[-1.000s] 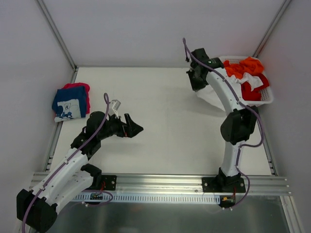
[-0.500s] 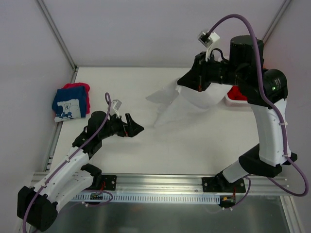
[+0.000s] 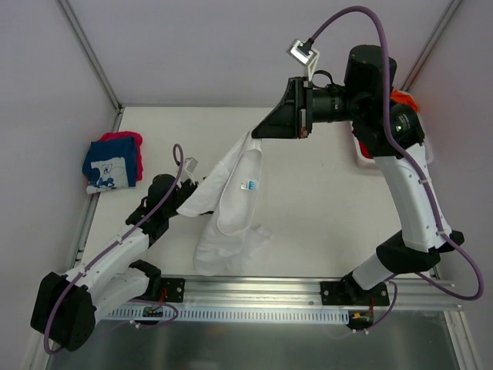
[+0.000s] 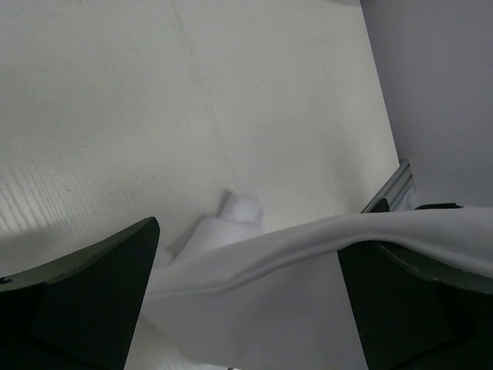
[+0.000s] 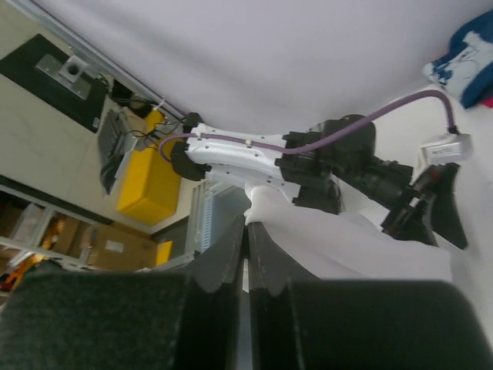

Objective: Fold and stack the t-shirts
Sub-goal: Move the tshirt to the center of the board

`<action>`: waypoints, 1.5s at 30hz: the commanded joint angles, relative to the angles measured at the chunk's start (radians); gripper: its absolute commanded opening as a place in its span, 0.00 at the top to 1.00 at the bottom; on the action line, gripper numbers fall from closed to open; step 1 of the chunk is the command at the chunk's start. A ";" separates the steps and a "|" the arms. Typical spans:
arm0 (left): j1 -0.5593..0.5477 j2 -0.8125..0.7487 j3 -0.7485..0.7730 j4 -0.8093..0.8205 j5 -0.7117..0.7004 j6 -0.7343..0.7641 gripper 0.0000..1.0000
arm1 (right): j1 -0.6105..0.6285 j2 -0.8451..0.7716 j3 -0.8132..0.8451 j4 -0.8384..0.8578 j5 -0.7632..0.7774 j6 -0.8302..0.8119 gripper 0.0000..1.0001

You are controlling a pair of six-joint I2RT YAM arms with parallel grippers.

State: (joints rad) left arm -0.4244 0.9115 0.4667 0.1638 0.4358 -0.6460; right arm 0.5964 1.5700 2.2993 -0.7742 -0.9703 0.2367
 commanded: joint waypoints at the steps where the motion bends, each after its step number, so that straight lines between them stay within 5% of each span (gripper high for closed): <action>1: 0.003 0.015 0.010 0.103 0.044 -0.043 0.01 | 0.009 -0.019 -0.073 0.337 -0.157 0.248 0.94; 4: 0.001 -0.002 0.009 0.103 0.029 -0.038 0.01 | -0.013 -0.039 -0.049 0.230 -0.099 0.161 0.93; 7: 0.001 -0.026 -0.002 0.089 0.017 -0.034 0.01 | -0.059 -0.111 -0.095 -0.183 0.147 -0.122 0.93; 10: 0.001 -0.051 -0.007 0.048 0.006 -0.017 0.01 | -0.066 -0.209 -0.252 -0.344 0.648 -0.319 0.93; 19: 0.001 -0.149 0.009 -0.043 -0.014 0.003 0.01 | -0.122 -0.439 -0.759 -0.332 1.090 -0.352 0.91; 25: 0.001 -0.160 0.020 -0.081 -0.009 0.003 0.01 | -0.175 -0.478 -0.908 -0.332 1.174 -0.355 0.87; 27: 0.001 -0.152 0.020 -0.084 0.001 0.002 0.01 | -0.188 -0.460 -0.966 -0.330 1.196 -0.350 0.77; 28: -0.001 -0.145 0.020 -0.083 0.006 0.002 0.01 | -0.188 -0.450 -0.985 -0.327 1.219 -0.344 0.65; 29: -0.004 -0.138 0.020 -0.084 0.006 0.005 0.01 | -0.191 -0.443 -1.004 -0.323 1.226 -0.341 0.42; 30: -0.013 -0.125 0.023 -0.083 0.000 0.008 0.01 | -0.190 -0.430 -1.024 -0.297 1.222 -0.339 0.39; 41: -0.109 0.272 0.153 -0.075 -0.095 0.051 0.01 | -0.219 -0.168 -1.078 -0.128 0.987 -0.401 0.35; 45: -0.114 0.280 0.139 -0.064 -0.115 0.063 0.01 | -0.219 -0.035 -1.068 -0.105 0.913 -0.398 0.36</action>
State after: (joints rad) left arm -0.5247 1.2053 0.5858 0.0650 0.3439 -0.6075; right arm 0.3817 1.4818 1.1950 -0.9123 0.0418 -0.1417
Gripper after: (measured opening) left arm 0.991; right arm 0.644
